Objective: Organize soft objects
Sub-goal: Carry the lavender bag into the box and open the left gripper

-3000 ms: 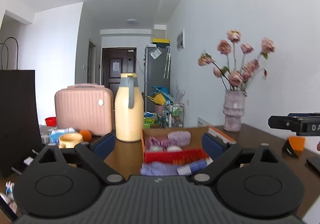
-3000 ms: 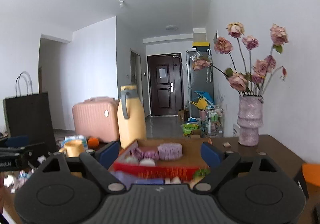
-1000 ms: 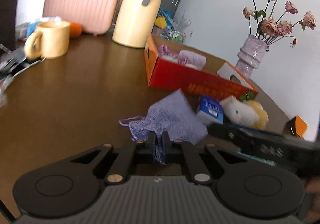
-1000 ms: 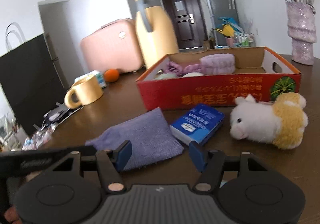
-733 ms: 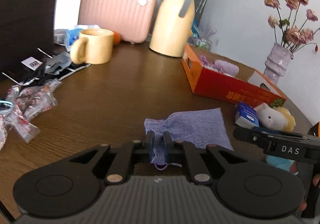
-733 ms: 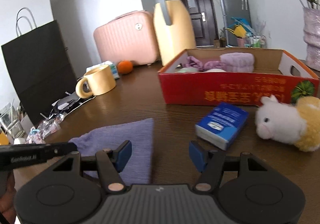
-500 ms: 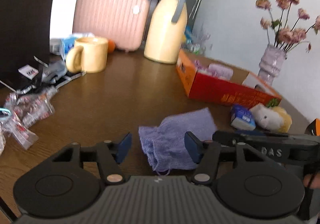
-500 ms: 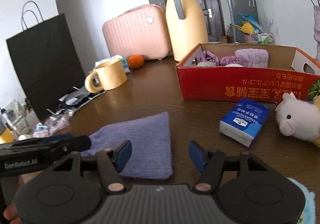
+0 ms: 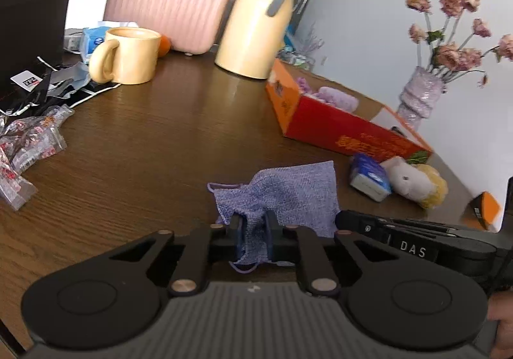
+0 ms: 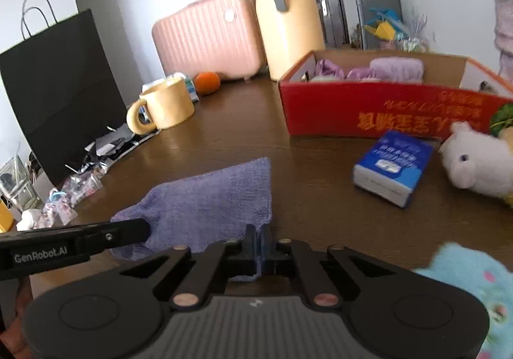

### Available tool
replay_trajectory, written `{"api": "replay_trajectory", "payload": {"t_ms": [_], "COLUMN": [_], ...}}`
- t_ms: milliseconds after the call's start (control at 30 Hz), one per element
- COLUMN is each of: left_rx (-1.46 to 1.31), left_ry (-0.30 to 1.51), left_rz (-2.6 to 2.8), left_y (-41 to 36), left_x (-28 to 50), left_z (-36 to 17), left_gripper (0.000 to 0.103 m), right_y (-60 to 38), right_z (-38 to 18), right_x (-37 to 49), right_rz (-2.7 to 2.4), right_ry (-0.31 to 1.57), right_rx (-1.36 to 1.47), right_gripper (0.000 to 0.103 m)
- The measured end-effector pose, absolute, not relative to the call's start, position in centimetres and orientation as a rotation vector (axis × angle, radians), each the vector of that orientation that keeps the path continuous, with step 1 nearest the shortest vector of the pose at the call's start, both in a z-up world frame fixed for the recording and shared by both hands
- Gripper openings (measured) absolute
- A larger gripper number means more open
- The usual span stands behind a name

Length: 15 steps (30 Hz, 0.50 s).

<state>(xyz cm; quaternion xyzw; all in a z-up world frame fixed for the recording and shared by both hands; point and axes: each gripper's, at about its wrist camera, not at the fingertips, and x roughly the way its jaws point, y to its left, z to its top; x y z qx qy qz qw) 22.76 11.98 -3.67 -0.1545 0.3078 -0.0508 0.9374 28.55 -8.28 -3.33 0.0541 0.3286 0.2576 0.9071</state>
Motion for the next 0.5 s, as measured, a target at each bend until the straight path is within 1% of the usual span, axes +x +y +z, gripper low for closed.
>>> {"api": "replay_trajectory", "payload": {"t_ms": [167, 333, 500], "left_rx": [-0.301, -0.242, -0.202], "left_ry": [0.620, 0.634, 0.624], "left_rz": [-0.206, -0.322, -0.370], "left_y": [8.7, 3.4, 0.6], "left_x": [20.8, 20.3, 19.7], "left_z": [-2.8, -2.7, -1.9], "left_gripper": [0.013, 0.013, 0.013], "right_y": [-11.2, -17.5, -20.9], "right_z": [-1.4, -0.6, -0.5], "right_x": [23.7, 18.9, 15.8], "right_rz": [0.495, 0.408, 0.347], "right_ry": [0.572, 0.546, 0.509], "right_rx": [0.050, 0.132, 0.144], "right_gripper": [0.002, 0.002, 0.002]}}
